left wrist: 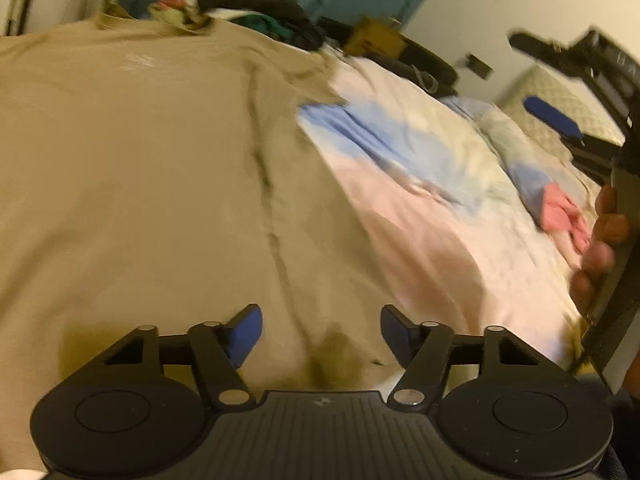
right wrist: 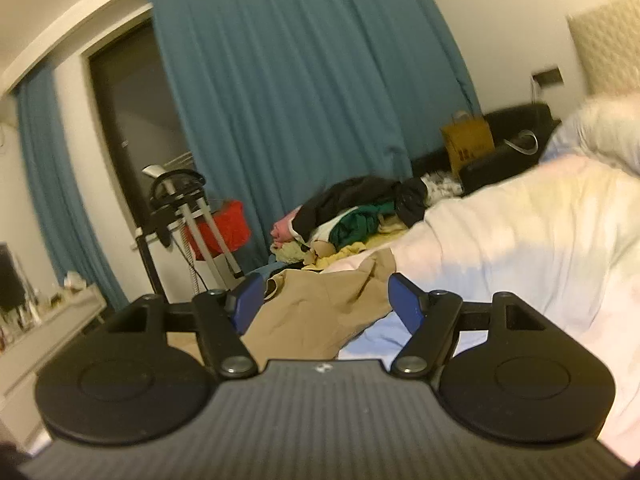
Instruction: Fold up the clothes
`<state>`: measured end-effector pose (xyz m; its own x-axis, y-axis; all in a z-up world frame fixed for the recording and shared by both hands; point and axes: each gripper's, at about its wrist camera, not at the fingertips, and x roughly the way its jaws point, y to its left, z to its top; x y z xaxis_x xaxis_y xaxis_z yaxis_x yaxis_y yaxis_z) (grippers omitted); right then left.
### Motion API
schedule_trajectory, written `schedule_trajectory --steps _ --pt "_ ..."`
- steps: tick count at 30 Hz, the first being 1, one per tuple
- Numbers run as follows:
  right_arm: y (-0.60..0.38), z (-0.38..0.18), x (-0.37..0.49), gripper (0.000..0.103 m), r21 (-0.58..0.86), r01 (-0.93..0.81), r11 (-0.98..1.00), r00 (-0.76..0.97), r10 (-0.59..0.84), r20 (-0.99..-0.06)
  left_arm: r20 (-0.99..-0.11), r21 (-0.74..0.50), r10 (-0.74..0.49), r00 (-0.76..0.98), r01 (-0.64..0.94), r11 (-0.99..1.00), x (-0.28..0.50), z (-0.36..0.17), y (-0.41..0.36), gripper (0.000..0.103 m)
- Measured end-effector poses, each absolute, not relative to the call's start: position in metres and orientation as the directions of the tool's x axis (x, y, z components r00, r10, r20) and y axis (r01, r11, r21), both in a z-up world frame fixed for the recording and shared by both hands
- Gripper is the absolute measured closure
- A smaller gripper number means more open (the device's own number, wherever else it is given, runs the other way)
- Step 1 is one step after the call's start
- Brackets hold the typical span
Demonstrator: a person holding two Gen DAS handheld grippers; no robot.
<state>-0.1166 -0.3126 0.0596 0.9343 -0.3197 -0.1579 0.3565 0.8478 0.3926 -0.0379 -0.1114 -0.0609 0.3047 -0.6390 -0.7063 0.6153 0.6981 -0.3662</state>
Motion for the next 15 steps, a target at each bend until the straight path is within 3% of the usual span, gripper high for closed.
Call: schedule_trajectory --steps 5,8,10,12,15 --pt "-0.319 0.055 -0.126 0.031 0.439 0.353 0.826 0.936 -0.304 -0.18 -0.741 -0.348 -0.612 0.276 0.621 0.702 -0.038 -0.083 -0.136 0.052" --pt "-0.328 0.051 -0.127 0.031 0.5 0.34 0.796 0.94 -0.28 -0.194 -0.747 -0.325 -0.593 0.301 0.613 0.72 -0.036 -0.087 -0.141 0.072" --pt "-0.333 0.048 -0.128 0.031 0.527 0.34 0.779 0.94 -0.278 -0.197 -0.749 -0.32 -0.586 0.309 0.606 0.728 -0.036 -0.088 -0.14 0.09" --pt "-0.335 0.046 -0.13 0.031 0.542 0.342 0.768 0.94 -0.28 -0.196 -0.745 -0.325 -0.591 0.311 0.604 0.728 -0.035 -0.086 -0.139 0.096" --pt "-0.34 0.044 -0.132 0.031 0.559 0.334 0.759 0.942 -0.274 -0.191 -0.715 -0.31 -0.62 0.322 0.649 0.695 -0.043 -0.072 -0.142 0.098"
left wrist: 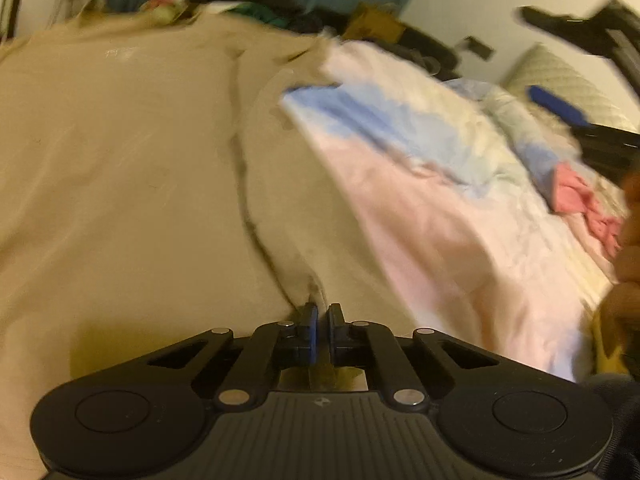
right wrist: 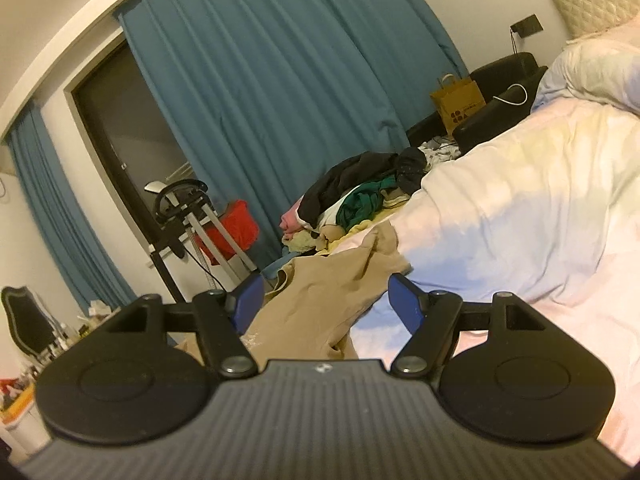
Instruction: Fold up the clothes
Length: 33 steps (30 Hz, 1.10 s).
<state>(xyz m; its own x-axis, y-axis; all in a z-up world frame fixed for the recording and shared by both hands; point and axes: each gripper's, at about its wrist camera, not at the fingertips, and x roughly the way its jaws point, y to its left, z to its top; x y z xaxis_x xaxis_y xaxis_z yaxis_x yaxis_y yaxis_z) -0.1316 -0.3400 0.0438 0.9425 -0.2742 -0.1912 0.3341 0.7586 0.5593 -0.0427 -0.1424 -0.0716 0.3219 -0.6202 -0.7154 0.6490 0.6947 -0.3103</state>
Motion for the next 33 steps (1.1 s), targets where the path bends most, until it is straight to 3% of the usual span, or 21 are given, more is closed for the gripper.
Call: schedule_trajectory --steps 7,13,15,17,18,19,22,26,30,33 --pt "-0.348 0.045 -0.135 0.031 0.548 0.336 0.766 0.942 -0.287 -0.177 -0.643 -0.211 -0.709 0.291 0.822 0.529 -0.077 -0.041 -0.192 0.098" --pt "-0.365 0.046 -0.143 0.031 0.524 0.355 0.774 0.934 -0.308 -0.179 -0.682 -0.292 -0.707 0.188 0.816 0.498 -0.063 -0.08 -0.245 0.096" --pt "-0.373 0.044 -0.143 0.031 0.527 0.354 0.773 0.935 -0.301 -0.187 -0.702 -0.319 -0.695 0.158 0.802 0.505 -0.057 -0.094 -0.249 0.087" --pt "-0.38 0.04 -0.137 0.031 0.547 0.335 0.767 0.942 -0.268 -0.2 -0.703 -0.357 -0.7 0.127 0.788 0.502 -0.051 -0.094 -0.243 0.071" --pt "-0.384 0.038 -0.134 0.031 0.56 0.324 0.763 0.946 -0.249 -0.207 -0.708 -0.361 -0.696 0.119 0.786 0.502 -0.049 -0.09 -0.24 0.058" --pt "-0.387 0.036 -0.131 0.031 0.572 0.313 0.759 0.949 -0.23 -0.214 -0.713 -0.347 -0.689 0.129 0.789 0.507 -0.047 -0.082 -0.233 0.046" --pt "-0.404 0.027 -0.103 0.031 0.65 0.275 0.709 0.959 -0.158 -0.233 -0.726 -0.232 -0.646 0.235 0.801 0.552 -0.045 -0.054 -0.203 0.031" --pt "-0.425 0.001 -0.041 0.031 0.762 0.229 0.605 0.965 -0.037 -0.26 -0.727 -0.125 -0.569 0.385 0.741 0.66 -0.035 -0.024 -0.152 0.027" --pt "-0.439 -0.047 0.037 0.031 0.817 0.223 0.532 0.95 0.069 -0.304 -0.657 -0.201 -0.558 0.506 0.597 0.777 -0.014 -0.015 -0.095 0.023" --pt "-0.455 -0.081 0.084 0.032 0.838 0.285 0.465 0.94 0.038 -0.34 -0.642 -0.259 -0.534 0.55 0.5 0.826 0.009 -0.018 -0.075 0.023"
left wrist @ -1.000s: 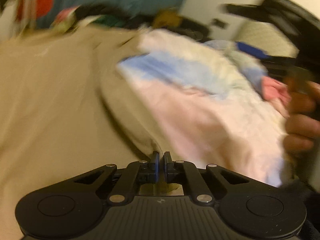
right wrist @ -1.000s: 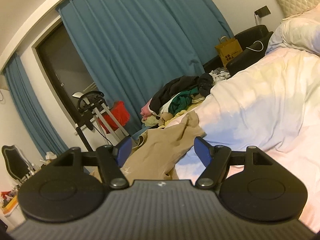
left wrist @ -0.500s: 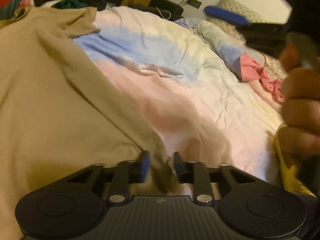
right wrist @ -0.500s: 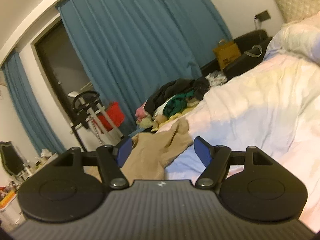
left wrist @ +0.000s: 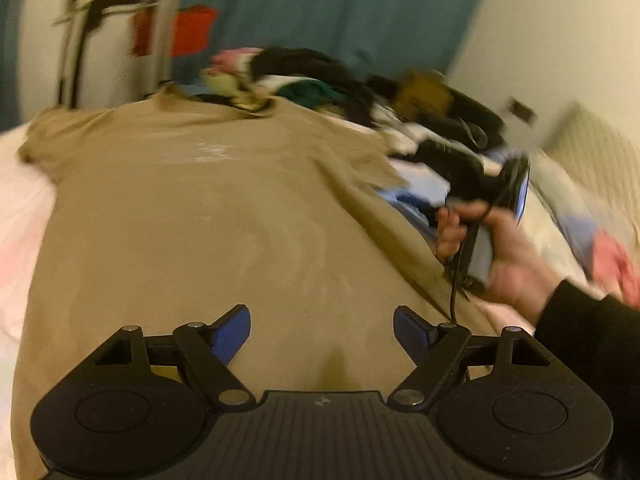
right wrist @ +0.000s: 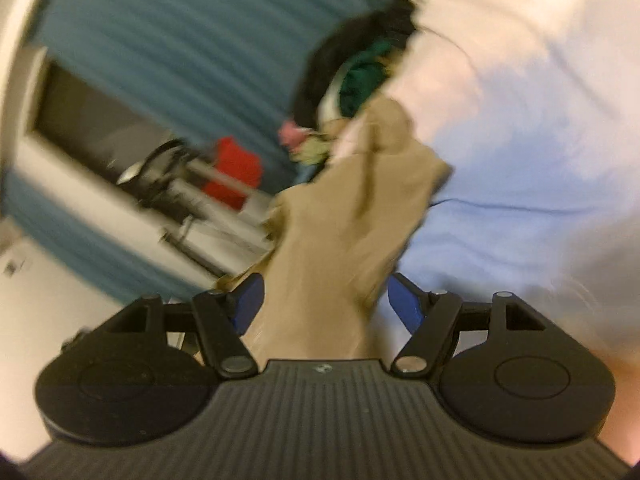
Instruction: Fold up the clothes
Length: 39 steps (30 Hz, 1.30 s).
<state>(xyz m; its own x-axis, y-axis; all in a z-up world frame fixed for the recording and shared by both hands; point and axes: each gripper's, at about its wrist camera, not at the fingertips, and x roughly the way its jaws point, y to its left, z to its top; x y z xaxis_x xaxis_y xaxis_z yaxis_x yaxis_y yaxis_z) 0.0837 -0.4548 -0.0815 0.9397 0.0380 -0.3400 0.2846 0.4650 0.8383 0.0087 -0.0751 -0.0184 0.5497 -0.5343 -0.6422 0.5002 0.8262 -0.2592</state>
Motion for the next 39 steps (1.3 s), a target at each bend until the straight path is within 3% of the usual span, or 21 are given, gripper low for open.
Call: schedule_trajectory --steps 4,9,13,15,16,17,22,25,32,35,39 --pt "-0.47 -0.115 0.136 0.034 0.82 0.343 0.459 0.923 -0.001 -0.385 -0.589 -0.324 -0.581 0.561 0.494 0.806 0.042 -0.033 -0.07 0.023" --pt "-0.475 -0.116 0.17 0.032 0.818 0.2 0.539 0.973 -0.009 -0.232 -0.533 -0.403 -0.625 0.571 0.478 0.781 0.085 -0.054 -0.083 0.023" --pt "-0.483 -0.111 0.199 0.033 0.8 0.188 0.57 0.98 -0.053 -0.192 -0.513 -0.446 -0.65 0.561 0.473 0.76 0.111 -0.068 -0.09 0.023" --pt "-0.489 -0.107 0.212 0.05 0.786 0.233 0.572 0.971 -0.095 -0.219 -0.528 -0.433 -0.632 0.568 0.46 0.775 0.118 -0.073 -0.09 0.023" --pt "-0.491 -0.106 0.217 0.079 0.777 0.272 0.567 0.961 -0.12 -0.249 -0.535 -0.426 -0.621 0.573 0.452 0.784 0.121 -0.075 -0.089 0.023" --pt "-0.493 -0.104 0.221 0.092 0.763 0.318 0.562 0.947 -0.145 -0.288 -0.546 -0.423 -0.609 0.576 0.438 0.793 0.125 -0.077 -0.088 0.023" --pt "-0.487 -0.068 0.216 0.095 0.628 0.432 0.647 0.899 -0.248 -0.362 -0.566 -0.428 -0.548 0.616 0.349 0.834 0.13 -0.068 -0.063 0.023" --pt "-0.474 -0.026 0.215 0.095 0.499 0.444 0.744 0.889 -0.295 -0.351 -0.583 -0.432 -0.548 0.6 0.342 0.834 0.133 -0.056 -0.048 0.022" --pt "-0.366 0.054 0.252 0.095 0.059 0.424 0.904 0.868 -0.388 -0.31 -0.585 -0.436 -0.496 0.641 0.267 0.859 0.13 -0.032 -0.001 0.022" --pt "-0.3 0.058 0.269 0.095 -0.096 0.391 0.915 0.871 -0.402 -0.284 -0.547 -0.434 -0.474 0.69 0.25 0.865 0.125 -0.02 0.024 0.02" --pt "-0.216 0.022 0.299 0.095 -0.284 0.279 0.917 0.882 -0.361 -0.301 -0.534 -0.426 -0.441 0.721 0.222 0.877 0.128 -0.021 0.049 0.02"
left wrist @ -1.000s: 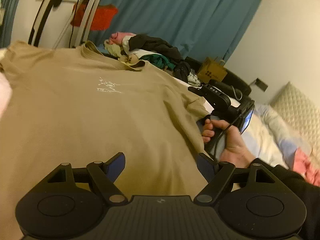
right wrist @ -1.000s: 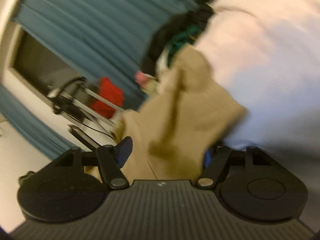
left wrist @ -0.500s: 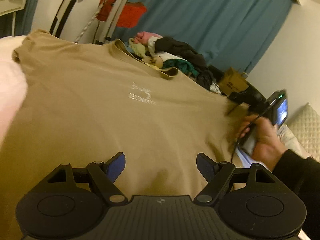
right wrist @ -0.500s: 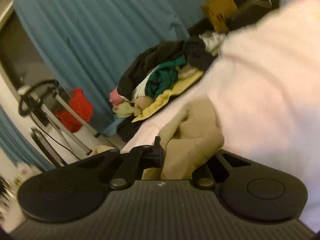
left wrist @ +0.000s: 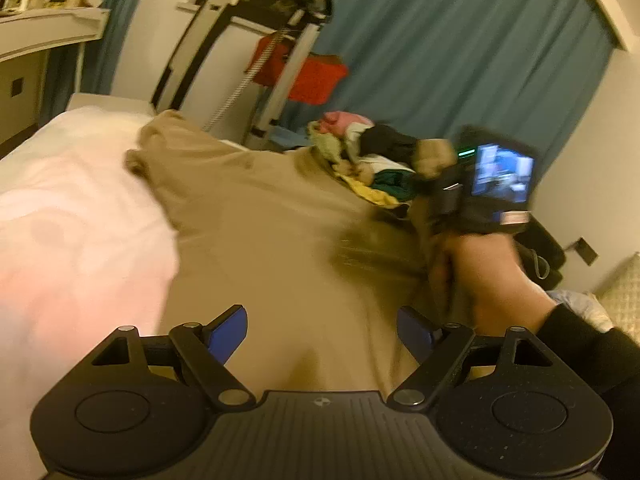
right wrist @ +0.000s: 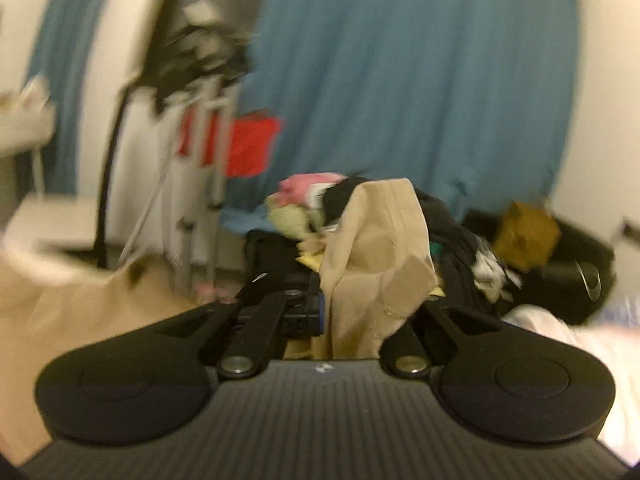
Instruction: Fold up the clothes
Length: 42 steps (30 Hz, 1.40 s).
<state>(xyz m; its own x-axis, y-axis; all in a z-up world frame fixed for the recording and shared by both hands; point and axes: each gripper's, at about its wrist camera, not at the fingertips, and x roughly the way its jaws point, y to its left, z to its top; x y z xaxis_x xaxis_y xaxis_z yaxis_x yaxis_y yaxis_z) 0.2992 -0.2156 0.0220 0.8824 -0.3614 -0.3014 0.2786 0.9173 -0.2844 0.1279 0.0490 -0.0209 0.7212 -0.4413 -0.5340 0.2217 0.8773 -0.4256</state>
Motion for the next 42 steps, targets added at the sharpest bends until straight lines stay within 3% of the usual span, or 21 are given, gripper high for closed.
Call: schedule_trajectory --steps 4,7,10,12,13,14,19,28,34,42 --pt "-0.165 -0.032 0.333 0.094 -0.405 0.153 0.901 0.854 -0.327 -0.406 -0.561 -0.422 -0.421 0.713 0.192 0.886 0.135 -0.037 0.061 0.02" --pt "-0.16 -0.049 0.344 0.093 -0.374 0.121 0.92 0.839 -0.296 -0.456 -0.592 -0.418 -0.428 0.683 0.194 0.887 0.141 -0.046 0.058 0.021" --pt "-0.17 -0.048 0.348 0.085 -0.286 0.11 0.952 0.832 -0.245 -0.497 -0.596 -0.407 -0.444 0.668 0.226 0.885 0.142 -0.048 0.049 0.021" --pt "-0.179 -0.043 0.348 0.055 -0.215 0.098 0.972 0.833 -0.198 -0.517 -0.599 -0.397 -0.455 0.659 0.249 0.883 0.141 -0.049 0.041 0.021" --pt "-0.184 -0.038 0.345 0.027 -0.176 0.097 0.979 0.837 -0.176 -0.518 -0.599 -0.388 -0.456 0.658 0.26 0.884 0.14 -0.049 0.038 0.021" --pt "-0.187 -0.032 0.34 0.013 -0.132 0.101 0.986 0.846 -0.154 -0.51 -0.6 -0.379 -0.457 0.656 0.27 0.885 0.138 -0.048 0.034 0.021" --pt "-0.184 0.007 0.3 0.015 0.021 0.089 0.996 0.876 -0.069 -0.477 -0.59 -0.379 -0.459 0.664 0.274 0.884 0.125 -0.04 0.033 0.021" --pt "-0.188 0.074 0.132 0.015 0.079 0.06 0.995 0.925 -0.026 -0.38 -0.566 -0.327 -0.433 0.702 0.291 0.899 0.087 -0.022 0.032 0.02" --pt "-0.208 0.073 0.006 0.015 0.139 0.106 0.985 0.934 -0.051 -0.354 -0.567 -0.267 -0.42 0.708 0.324 0.908 0.053 -0.011 0.024 0.02" --pt "-0.254 0.072 -0.091 0.015 0.293 0.202 0.934 0.952 -0.117 -0.282 -0.544 -0.202 -0.469 0.696 0.434 0.878 -0.008 0.01 -0.013 0.02"
